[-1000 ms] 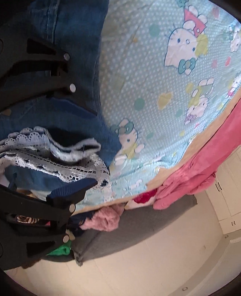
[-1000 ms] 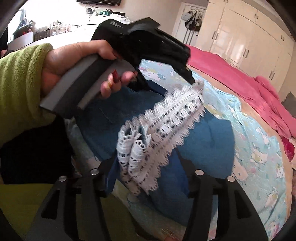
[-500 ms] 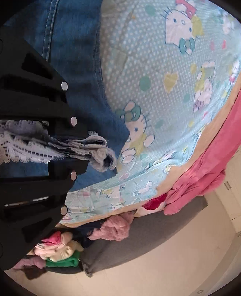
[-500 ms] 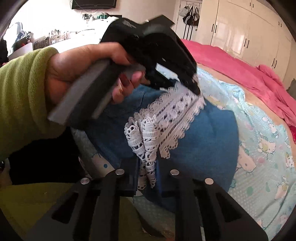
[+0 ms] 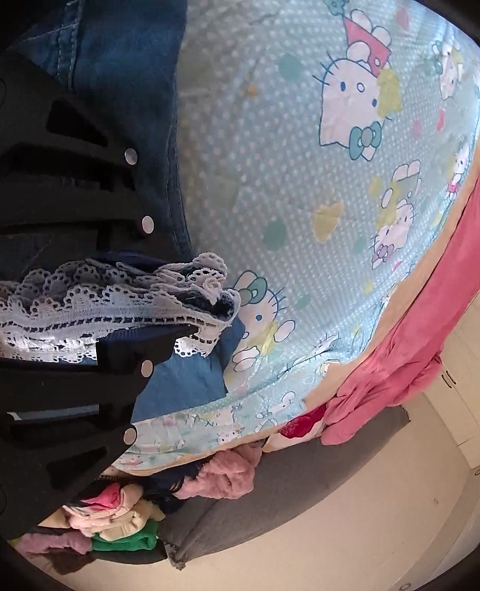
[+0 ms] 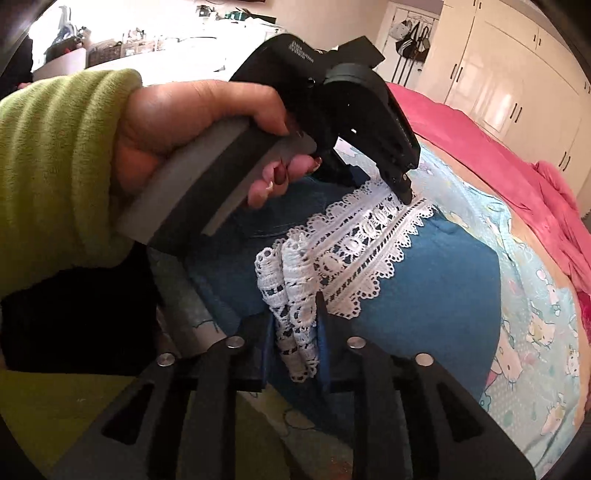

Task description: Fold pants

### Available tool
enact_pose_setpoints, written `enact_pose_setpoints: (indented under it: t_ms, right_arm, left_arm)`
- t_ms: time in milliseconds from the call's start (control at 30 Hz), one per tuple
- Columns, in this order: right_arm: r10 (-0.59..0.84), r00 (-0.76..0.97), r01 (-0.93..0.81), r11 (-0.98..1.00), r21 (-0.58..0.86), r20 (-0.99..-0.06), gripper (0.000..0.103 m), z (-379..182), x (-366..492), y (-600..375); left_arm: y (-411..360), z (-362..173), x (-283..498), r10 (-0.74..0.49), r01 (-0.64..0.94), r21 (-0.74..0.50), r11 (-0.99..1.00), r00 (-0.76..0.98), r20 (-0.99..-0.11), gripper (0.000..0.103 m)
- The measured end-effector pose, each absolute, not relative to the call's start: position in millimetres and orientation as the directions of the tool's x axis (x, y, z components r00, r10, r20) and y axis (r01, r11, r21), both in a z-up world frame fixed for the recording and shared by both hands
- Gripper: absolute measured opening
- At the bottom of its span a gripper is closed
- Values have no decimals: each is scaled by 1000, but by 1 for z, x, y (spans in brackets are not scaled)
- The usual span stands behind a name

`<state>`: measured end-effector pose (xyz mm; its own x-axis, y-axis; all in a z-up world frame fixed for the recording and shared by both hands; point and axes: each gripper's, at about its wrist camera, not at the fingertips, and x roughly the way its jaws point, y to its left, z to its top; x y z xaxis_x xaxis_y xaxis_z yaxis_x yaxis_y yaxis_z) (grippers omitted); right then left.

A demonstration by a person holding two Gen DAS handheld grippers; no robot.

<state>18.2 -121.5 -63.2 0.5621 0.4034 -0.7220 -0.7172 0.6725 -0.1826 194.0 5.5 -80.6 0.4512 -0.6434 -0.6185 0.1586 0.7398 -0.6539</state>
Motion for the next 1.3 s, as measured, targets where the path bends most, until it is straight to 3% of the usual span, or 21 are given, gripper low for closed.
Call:
enact_pose_setpoints:
  t_ms: [100, 200, 367, 467, 533, 733, 833, 1033, 1300]
  right_arm:
    - [477, 491, -741, 668, -63, -729, 34, -54, 21, -134]
    - [580, 402, -748, 654, 111, -708, 50, -41, 23, -160]
    - [557, 468, -692, 714, 107, -686, 50, -24, 26, -196]
    - [526, 492, -638, 760, 124, -694, 49, -20, 39, -217]
    - [510, 480, -615, 776, 141, -713, 36, -24, 46, -224]
    - [411, 446, -565, 818, 106, -795, 34, -50, 50, -217]
    - [325, 454, -528, 848, 44, -830, 26, -67, 48, -231]
    - [370, 444, -507, 855, 111, -816, 26, -67, 43, -243]
    - [424, 554, -470, 870, 152, -717, 28, -14, 63, -270]
  left_arm:
    - [10, -69, 189, -630, 179, -632, 754, 471, -618, 35]
    - [18, -50, 177, -595, 205, -584, 786, 509, -622, 35]
    - [34, -27, 139, -477, 213, -439, 873, 565, -673, 33]
    - [35, -25, 108, -480, 232, -428, 873, 559, -676, 19]
    - [22, -26, 90, -492, 267, -415, 870, 545, -680, 15]
    - [-31, -38, 60, -515, 405, -347, 846, 455, -726, 15]
    - [-42, -56, 59, -429, 410, -250, 877, 434, -792, 14]
    - [-38, -60, 55, -432, 405, -256, 878, 436, -790, 14]
    - [-47, -27, 48, -450, 437, -228, 870, 514, -730, 14]
